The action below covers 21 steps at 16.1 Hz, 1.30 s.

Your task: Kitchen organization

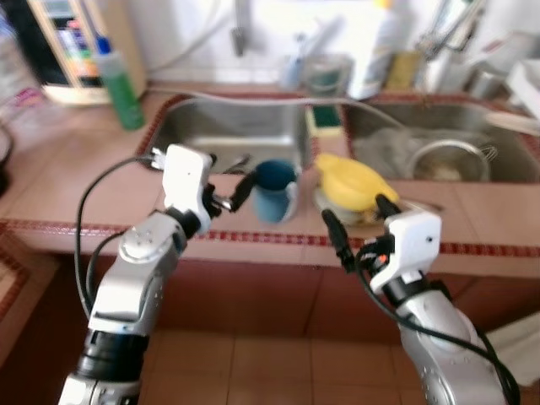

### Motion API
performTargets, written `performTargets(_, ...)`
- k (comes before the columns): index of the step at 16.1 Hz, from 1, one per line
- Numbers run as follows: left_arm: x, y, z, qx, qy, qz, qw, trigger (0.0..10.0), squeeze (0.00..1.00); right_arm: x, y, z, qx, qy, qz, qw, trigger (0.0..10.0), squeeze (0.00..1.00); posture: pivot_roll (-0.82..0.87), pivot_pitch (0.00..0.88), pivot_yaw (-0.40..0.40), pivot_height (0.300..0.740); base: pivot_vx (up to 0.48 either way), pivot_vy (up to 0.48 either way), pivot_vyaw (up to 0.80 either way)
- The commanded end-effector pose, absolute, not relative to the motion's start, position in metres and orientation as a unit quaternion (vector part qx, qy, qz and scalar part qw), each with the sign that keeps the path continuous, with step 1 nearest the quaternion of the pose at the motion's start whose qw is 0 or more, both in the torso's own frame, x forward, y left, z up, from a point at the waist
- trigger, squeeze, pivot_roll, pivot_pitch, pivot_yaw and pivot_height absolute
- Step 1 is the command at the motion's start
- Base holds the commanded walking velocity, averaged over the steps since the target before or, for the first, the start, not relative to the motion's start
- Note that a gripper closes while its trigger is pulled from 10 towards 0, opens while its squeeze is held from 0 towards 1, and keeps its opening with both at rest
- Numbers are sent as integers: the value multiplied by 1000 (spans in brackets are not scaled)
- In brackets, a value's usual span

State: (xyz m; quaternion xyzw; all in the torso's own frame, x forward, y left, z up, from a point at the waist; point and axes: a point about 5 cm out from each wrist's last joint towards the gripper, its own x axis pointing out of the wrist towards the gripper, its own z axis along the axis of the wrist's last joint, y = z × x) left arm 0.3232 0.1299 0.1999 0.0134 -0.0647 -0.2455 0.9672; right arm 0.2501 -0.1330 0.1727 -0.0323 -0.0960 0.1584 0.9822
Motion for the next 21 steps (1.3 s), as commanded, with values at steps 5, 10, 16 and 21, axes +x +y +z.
performTargets(5,325,126,204,16,-51,-215,975,10000,0,249,-132,180,-6,-120,171,978,10000,0,-291,68,53,740,0,0,-145)
performTargets(10,328,131,217,43,-68,-207,975,10000,0,246,-131,182,-5,-127,181,975,10000,0,-298,68,59,740,0,0,0)
performTargets(16,322,119,213,152,-50,-315,936,10000,0,241,-128,170,-27,-95,224,970,10000,0,-296,72,64,740,0,0,0)
performTargets(21,329,98,205,198,-32,-350,915,10000,0,236,-124,163,-30,-79,241,967,10000,0,-304,80,75,740,0,0,0)
